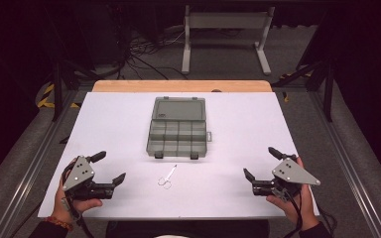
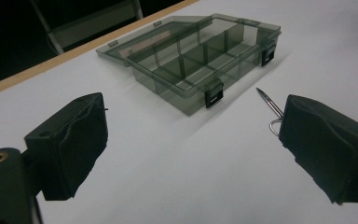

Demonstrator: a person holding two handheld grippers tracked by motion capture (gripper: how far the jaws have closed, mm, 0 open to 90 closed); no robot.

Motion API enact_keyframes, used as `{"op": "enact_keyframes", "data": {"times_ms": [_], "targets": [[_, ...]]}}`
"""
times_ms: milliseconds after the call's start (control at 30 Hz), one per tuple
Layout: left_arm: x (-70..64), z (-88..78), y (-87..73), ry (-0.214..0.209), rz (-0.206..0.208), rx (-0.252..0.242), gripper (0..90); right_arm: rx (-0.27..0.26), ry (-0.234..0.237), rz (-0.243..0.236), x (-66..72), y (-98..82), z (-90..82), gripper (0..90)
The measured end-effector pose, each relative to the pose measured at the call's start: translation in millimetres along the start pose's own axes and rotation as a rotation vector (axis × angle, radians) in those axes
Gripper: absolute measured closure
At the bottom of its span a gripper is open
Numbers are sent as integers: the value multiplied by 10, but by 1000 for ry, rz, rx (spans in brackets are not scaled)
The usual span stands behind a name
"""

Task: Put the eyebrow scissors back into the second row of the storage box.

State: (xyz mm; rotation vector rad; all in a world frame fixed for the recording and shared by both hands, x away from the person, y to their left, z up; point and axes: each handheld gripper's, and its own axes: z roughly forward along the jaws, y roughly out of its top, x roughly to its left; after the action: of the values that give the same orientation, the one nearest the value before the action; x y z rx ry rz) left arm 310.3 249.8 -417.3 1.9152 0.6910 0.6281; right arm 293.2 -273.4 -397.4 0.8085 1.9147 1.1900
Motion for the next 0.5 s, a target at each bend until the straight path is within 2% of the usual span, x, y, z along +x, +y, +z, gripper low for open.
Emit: {"op": "enact_keyframes", "data": {"times_ms": [333, 500], "targets": [[-24, 41, 2, -16, -10, 17, 137, 37, -3, -17, 10, -39, 38, 39], [-56, 124, 34, -45, -28, 39, 147, 45, 2, -19, 8, -48, 55, 40]]}}
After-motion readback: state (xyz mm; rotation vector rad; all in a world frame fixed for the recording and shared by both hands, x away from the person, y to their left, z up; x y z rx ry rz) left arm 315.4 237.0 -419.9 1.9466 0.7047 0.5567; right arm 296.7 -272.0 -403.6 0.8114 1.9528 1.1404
